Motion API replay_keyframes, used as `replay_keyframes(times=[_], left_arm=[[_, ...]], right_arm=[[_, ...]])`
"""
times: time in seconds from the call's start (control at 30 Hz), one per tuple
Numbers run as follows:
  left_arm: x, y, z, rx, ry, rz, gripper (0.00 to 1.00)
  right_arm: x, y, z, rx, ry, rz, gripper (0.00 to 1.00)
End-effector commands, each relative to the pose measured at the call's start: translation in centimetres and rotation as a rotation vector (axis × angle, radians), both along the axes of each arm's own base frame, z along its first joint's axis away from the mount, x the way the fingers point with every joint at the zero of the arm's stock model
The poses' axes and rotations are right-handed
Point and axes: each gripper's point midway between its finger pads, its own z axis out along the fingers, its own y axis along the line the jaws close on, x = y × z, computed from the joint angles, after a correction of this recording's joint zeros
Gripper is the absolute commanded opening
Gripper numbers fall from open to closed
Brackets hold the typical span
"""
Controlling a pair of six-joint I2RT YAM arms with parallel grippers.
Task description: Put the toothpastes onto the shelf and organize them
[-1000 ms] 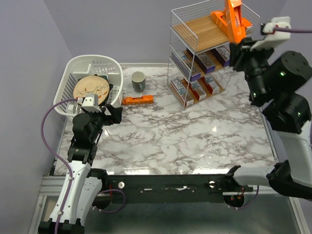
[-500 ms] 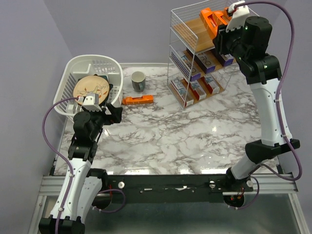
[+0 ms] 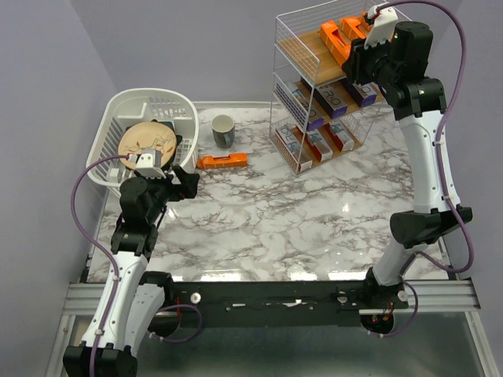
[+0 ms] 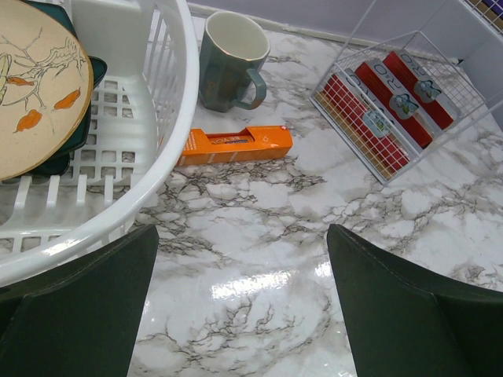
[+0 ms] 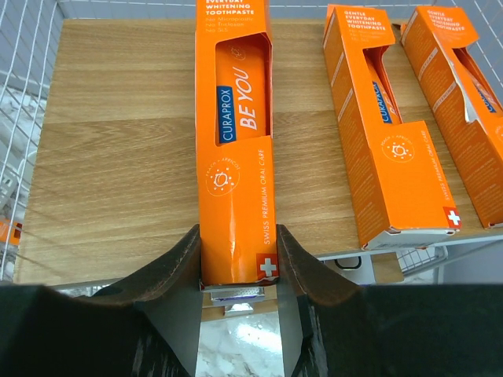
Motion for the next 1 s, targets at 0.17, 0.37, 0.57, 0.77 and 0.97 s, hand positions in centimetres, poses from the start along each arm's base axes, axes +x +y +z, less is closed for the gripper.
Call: replay_keyframes(times=[0.17,0.37,0.57,0.77,0.97], left_arm=[[0.1,-0.3,1.0,-0.015,-0.029,-0.021,0.99],[0.2,-0.4,0.9,-0.019,-0.025,-0.026,0.99],[0.2,-0.4,1.0,-0.021,-0.026,-0.028,0.99],[0.2,-0.5,0.9,-0.021,-0.023,-0.031,0.99],[0.2,-0.5,0.8,-0.022,-0.019,-0.034,0.99]], right_arm=[[0.6,-0.2,1.0,0.021,-0.041,0.017,0.45],[0.8,-0.4,1.1,0.024,-0.051,0.01,0.54],[1.0,-0.3,1.2,0.025,-0.062,0.018,0.52],[1.5,-0.2,1.0,0.009,-0.068,0.039,0.42],[2.0,0.0,0.6,-0.002,-0.074,0.068,0.42]])
